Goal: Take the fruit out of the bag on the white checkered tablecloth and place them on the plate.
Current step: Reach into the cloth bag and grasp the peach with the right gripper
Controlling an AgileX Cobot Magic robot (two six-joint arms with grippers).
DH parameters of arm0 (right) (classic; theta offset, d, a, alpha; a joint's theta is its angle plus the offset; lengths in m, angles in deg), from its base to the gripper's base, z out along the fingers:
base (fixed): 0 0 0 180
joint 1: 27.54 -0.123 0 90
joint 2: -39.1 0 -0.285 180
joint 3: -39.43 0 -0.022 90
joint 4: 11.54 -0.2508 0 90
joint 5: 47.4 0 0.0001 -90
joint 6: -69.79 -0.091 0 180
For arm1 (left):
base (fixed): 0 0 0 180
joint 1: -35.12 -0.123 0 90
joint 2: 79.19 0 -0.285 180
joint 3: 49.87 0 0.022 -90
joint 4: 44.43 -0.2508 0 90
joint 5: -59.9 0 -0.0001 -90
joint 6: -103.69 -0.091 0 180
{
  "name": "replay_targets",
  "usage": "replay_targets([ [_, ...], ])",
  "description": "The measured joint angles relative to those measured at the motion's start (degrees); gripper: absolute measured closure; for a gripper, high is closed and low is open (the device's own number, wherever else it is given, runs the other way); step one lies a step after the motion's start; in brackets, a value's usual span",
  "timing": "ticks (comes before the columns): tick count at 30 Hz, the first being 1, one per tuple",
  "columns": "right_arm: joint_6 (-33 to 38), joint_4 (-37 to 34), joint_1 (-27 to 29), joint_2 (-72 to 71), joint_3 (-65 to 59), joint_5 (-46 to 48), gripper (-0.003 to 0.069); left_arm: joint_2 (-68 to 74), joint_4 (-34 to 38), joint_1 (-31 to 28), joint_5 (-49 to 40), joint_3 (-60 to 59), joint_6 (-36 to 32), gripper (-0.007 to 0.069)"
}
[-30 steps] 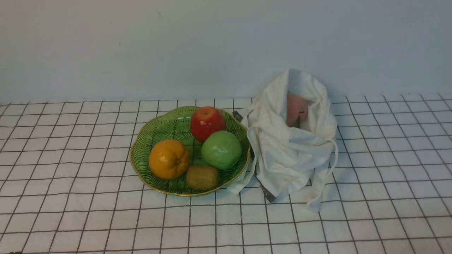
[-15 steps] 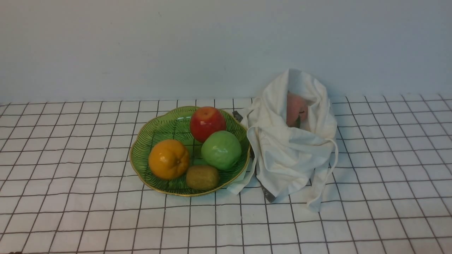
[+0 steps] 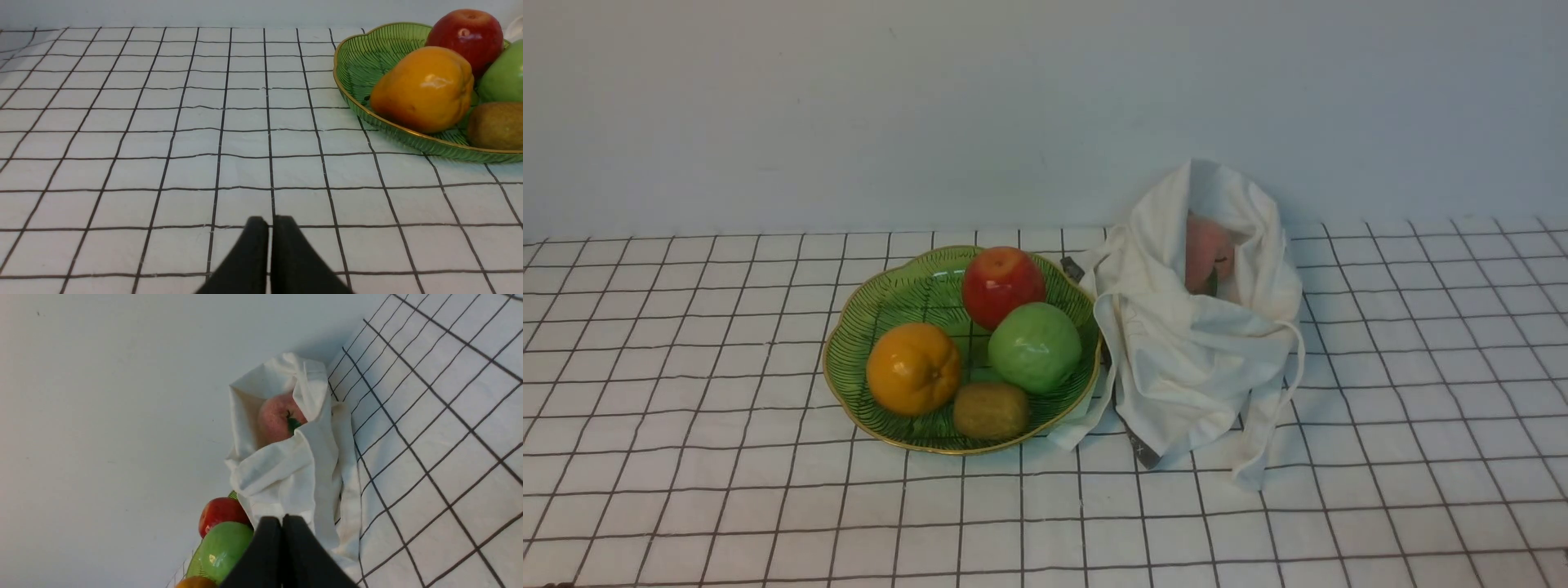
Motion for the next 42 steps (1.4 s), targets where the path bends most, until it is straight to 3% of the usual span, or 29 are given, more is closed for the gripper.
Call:
replay_targets([
  [3, 1.6, -1.7, 0.0, 0.0, 0.0, 0.3, 0.0673, 0.0, 0.0, 0.0, 0.0, 0.0, 0.0, 0.0629],
  [10, 20.5, -1.0, 0.0, 0.9, 15.0, 8.0, 0.0673, 0.0, 0.0, 0.0, 0.0, 0.0, 0.0, 0.0629],
  [13, 23.9, 2.6, 0.0, 4.9, 20.8, 11.4, 0.0673, 0.0, 0.0, 0.0, 0.0, 0.0, 0.0, 0.0629],
  [17, 24.9, 15.3, 0.0, 23.1, 31.4, 24.0, 0.0673, 0.0, 0.0, 0.0, 0.0, 0.0, 0.0, 0.0629],
  [20, 27.2, 19.3, 0.0, 34.7, 35.5, 29.1, 0.0673, 0.0, 0.0, 0.0, 0.0, 0.0, 0.0, 0.0629],
  [24, 34.7, 16.7, 0.0, 48.0, 40.1, 31.0, 0.0667, 0.0, 0.0, 0.0, 0.0, 0.0, 0.0, 0.0629],
  [26, 41.4, 10.7, 0.0, 56.2, 43.0, 31.0, 0.065, 0.0, 0.0, 0.0, 0.0, 0.0, 0.0, 0.0629],
  [29, 51.5, 1.7, -0.7, 67.2, 48.1, 30.4, 0.0582, 0.0, 0.0, 0.0, 0.0, 0.0, 0.0, 0.0629],
  [30, 51.9, 1.3, -0.7, 67.8, 48.4, 30.4, 0.0582, 0.0, 0.0, 0.0, 0.0, 0.0, 0.0, 0.0629],
  [33, 56.2, -2.8, -3.0, 77.3, 54.8, 28.8, 0.0482, 0.0, 0.0, 0.0, 0.0, 0.0, 0.0, 0.0629],
  [37, 57.3, -3.3, -6.3, 90.0, 66.0, 27.8, 0.0319, 0.0, 0.0, 0.0, 0.0, 0.0, 0.0, 0.0629],
  [42, 55.4, 0.6, -6.8, 104.2, 81.4, 27.7, 0.017, 0.0, 0.0, 0.0, 0.0, 0.0, 0.0, 0.0629],
])
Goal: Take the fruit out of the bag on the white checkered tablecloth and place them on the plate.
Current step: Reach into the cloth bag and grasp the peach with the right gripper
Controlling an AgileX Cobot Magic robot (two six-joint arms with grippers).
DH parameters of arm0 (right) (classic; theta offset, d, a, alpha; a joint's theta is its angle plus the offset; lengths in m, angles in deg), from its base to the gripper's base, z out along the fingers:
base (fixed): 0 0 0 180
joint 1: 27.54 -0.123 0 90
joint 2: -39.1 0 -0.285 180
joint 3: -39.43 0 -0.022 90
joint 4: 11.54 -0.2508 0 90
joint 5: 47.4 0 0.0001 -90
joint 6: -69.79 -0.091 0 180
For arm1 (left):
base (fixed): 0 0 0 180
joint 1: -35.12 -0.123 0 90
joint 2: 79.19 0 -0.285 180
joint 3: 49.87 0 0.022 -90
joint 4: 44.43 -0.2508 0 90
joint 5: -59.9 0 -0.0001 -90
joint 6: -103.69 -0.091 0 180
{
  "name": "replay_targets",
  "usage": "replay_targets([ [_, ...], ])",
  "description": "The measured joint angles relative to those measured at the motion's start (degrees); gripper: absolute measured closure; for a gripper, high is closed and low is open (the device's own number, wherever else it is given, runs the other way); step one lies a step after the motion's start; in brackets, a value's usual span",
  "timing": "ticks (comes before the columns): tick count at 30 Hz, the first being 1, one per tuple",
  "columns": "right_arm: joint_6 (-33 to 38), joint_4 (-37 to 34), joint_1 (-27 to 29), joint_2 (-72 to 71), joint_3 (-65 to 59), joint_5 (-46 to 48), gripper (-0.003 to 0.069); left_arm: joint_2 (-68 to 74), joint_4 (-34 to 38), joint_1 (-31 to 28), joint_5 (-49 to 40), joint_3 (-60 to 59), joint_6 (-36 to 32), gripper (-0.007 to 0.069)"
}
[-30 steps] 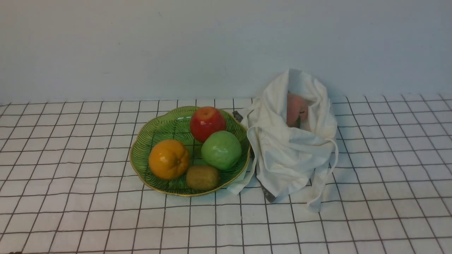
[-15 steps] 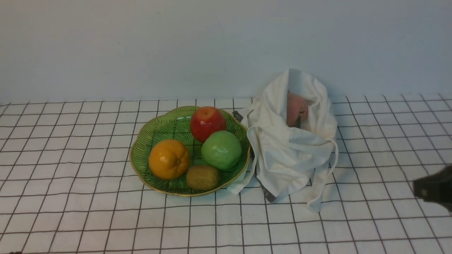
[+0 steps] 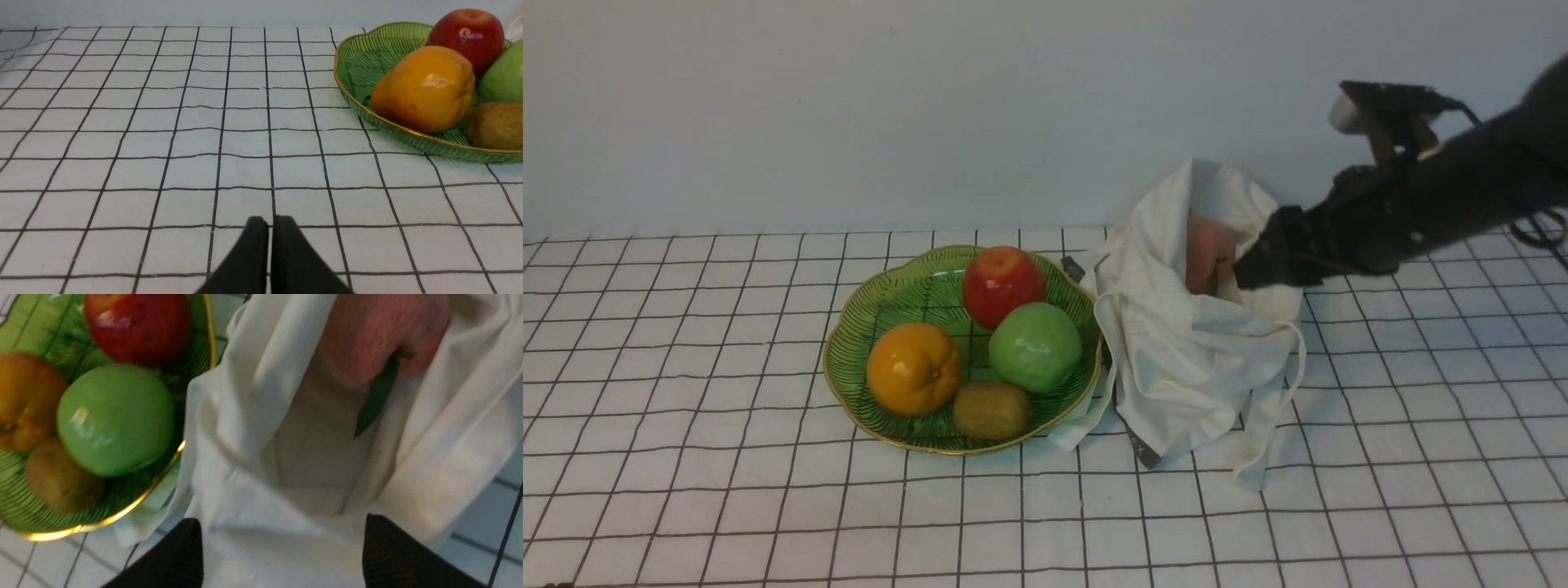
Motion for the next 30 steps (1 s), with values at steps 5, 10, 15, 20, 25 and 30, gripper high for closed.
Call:
replay_targets([
  [5, -4.6, 5.3, 0.0, 15.0, 16.3, 2.0, 0.0106, 0.0, 0.0, 0.0, 0.0, 0.0, 0.0, 0.0629],
  [10, -5.4, 8.0, 0.0, 23.8, 28.5, 7.2, 0.01, 0.0, 0.0, 0.0, 0.0, 0.0, 0.0, 0.0629],
  [15, -6.8, 10.6, 0.0, 30.5, 39.6, 12.2, 0.0099, 0.0, 0.0, 0.0, 0.0, 0.0, 0.0, 0.0629],
  [20, -7.6, 10.5, -0.6, 32.0, 42.0, 13.5, 0.0099, 0.0, 0.0, 0.0, 0.0, 0.0, 0.0, 0.0629],
  [25, -7.8, 10.7, -1.7, 32.2, 42.0, 15.1, 0.0099, 0.0, 0.0, 0.0, 0.0, 0.0, 0.0, 0.0629],
  [30, -7.8, 11.8, -1.8, 33.3, 42.1, 14.7, 0.0099, 0.0, 0.0, 0.0, 0.0, 0.0, 0.0, 0.0629],
])
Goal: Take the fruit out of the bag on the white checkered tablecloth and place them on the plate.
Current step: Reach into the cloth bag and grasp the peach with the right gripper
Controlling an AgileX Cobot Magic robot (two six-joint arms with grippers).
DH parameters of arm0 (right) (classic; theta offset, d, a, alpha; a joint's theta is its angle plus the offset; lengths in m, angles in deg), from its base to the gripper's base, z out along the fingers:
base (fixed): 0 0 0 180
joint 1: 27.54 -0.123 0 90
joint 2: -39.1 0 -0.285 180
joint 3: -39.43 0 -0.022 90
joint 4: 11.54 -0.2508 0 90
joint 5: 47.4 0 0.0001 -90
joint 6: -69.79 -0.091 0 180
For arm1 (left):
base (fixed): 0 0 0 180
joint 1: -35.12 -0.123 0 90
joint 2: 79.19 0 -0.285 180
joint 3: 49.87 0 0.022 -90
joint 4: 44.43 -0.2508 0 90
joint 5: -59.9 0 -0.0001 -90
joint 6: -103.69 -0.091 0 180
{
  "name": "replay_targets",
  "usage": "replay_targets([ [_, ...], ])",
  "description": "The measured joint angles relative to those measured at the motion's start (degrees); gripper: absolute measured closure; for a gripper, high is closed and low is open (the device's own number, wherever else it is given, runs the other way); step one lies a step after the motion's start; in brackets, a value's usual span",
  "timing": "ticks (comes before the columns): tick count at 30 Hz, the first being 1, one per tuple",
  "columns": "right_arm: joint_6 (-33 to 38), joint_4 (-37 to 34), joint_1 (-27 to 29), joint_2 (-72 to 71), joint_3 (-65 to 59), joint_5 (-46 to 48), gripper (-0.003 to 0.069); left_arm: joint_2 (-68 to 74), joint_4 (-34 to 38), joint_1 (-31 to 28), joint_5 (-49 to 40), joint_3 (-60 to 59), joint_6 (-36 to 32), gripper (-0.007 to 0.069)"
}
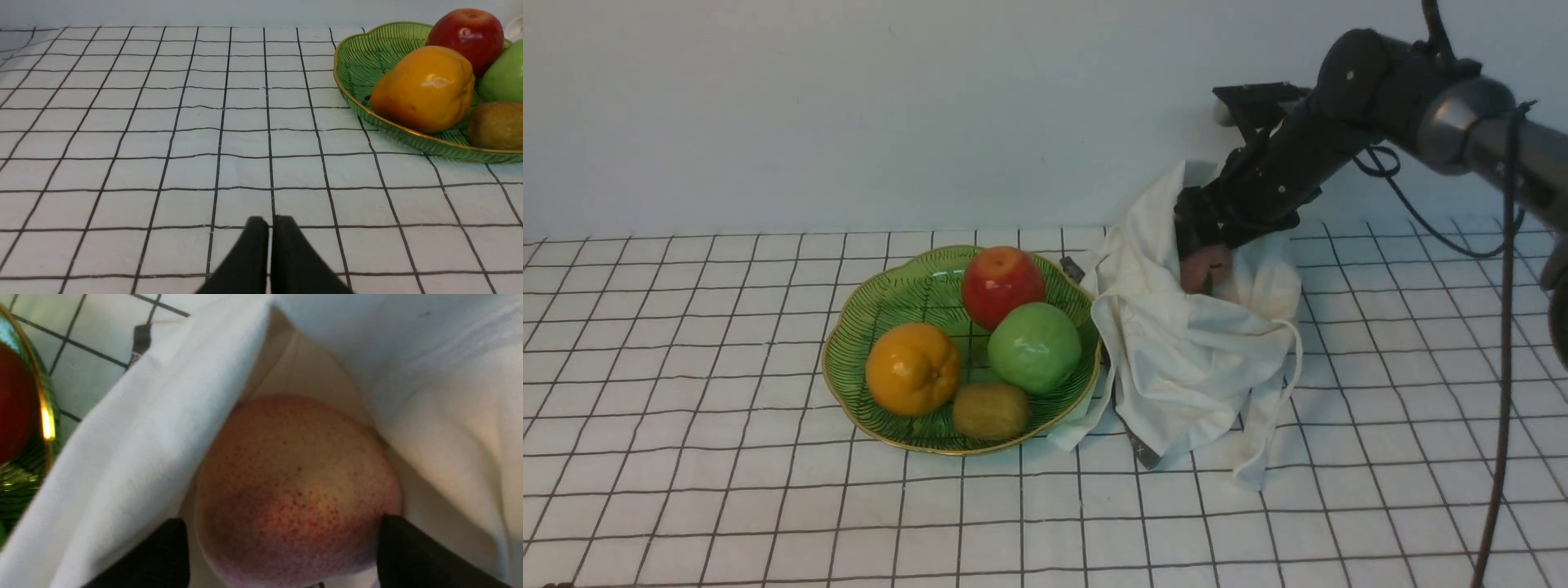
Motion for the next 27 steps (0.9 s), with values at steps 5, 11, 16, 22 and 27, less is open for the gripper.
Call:
replay_targets([
  [5, 0.1, 0.4, 0.1, 0.9, 0.5, -0.5, 0.012, 0.0, 0.0, 0.0, 0.0, 0.0, 0.0, 0.0629],
  [11, 0.1, 1.3, 0.1, 1.8, 3.5, 2.1, 0.0137, 0.0, 0.0, 0.0, 0.0, 0.0, 0.0, 0.0629],
  [16, -0.8, 5.4, 0.1, 1.7, 10.3, 9.4, 0.0137, 0.0, 0.0, 0.0, 0.0, 0.0, 0.0, 0.0629],
  [22, -4.6, 10.1, 0.1, -0.9, 16.1, 10.7, 0.014, 0.0, 0.0, 0.0, 0.0, 0.0, 0.0, 0.0629],
  [27, -11.9, 13.6, 0.1, -7.8, 17.1, 11.4, 0.0143, 0.0, 0.0, 0.0, 0.0, 0.0, 0.0, 0.0629],
])
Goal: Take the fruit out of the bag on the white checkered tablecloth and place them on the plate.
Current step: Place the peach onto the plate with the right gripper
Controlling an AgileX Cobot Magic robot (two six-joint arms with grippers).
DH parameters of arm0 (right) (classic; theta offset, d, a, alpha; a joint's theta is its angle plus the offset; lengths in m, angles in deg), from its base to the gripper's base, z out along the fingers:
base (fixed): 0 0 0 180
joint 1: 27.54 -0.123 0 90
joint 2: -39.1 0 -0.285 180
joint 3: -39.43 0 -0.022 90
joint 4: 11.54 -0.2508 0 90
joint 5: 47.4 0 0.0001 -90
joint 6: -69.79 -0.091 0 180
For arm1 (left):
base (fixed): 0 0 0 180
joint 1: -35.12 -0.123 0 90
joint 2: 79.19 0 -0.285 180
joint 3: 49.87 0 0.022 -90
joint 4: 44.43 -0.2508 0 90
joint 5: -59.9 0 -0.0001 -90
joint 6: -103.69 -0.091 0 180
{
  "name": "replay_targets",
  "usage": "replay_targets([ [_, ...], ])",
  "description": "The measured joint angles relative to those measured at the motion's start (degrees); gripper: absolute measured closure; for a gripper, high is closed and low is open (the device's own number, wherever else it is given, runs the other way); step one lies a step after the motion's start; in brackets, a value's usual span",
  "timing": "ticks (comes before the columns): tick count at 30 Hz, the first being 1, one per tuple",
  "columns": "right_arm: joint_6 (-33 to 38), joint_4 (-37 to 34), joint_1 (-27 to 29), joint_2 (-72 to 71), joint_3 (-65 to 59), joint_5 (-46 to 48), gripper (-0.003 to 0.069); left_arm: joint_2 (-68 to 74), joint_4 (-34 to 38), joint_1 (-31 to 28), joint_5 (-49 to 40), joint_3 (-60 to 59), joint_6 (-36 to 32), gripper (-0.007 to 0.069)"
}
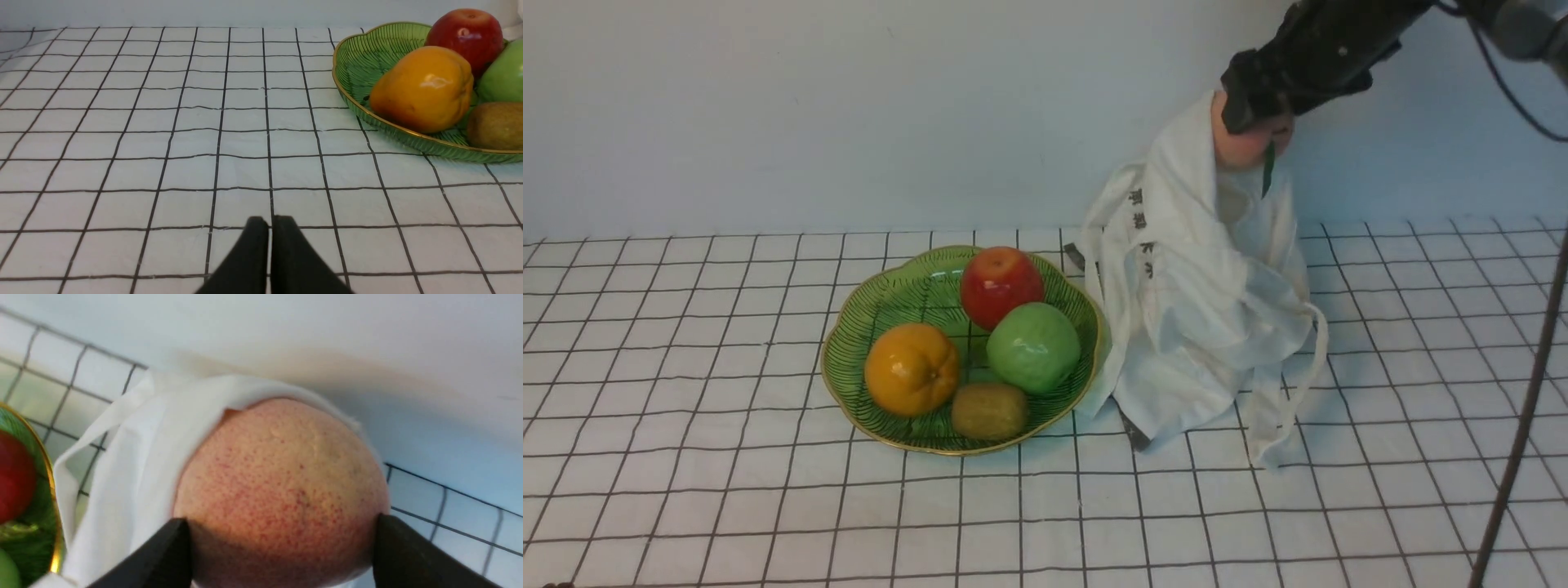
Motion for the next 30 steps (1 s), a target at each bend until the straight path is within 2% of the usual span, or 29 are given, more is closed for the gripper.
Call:
replay_targets([
  [10, -4.5, -6.0, -1.5, -6.2, -2.2, -0.3, 0.0143, 0.0, 0.0, 0.0, 0.0, 0.0, 0.0, 0.0629],
  [14, -2.7, -13.4, -5.9, -6.4, -9.9, -0.3, 0.0144, 0.0, 0.0, 0.0, 0.0, 0.0, 0.0, 0.0629],
  [17, -0.1, -16.0, -10.6, -5.6, -13.0, -0.3, 0.0144, 0.0, 0.0, 0.0, 0.0, 0.0, 0.0, 0.0629],
  [21, 1.0, -15.1, -17.0, -2.9, -13.8, -0.6, 0.0144, 0.0, 0.0, 0.0, 0.0, 0.0, 0.0, 0.0629],
  [24, 1.4, -11.0, -22.0, 0.6, -13.8, -2.7, 0.0144, 0.0, 0.0, 0.0, 0.0, 0.0, 0.0, 0.0629],
  [30, 1.4, -7.6, -25.3, 3.0, -13.8, -5.5, 0.0139, 0.0, 0.0, 0.0, 0.0, 0.0, 0.0, 0.0629],
])
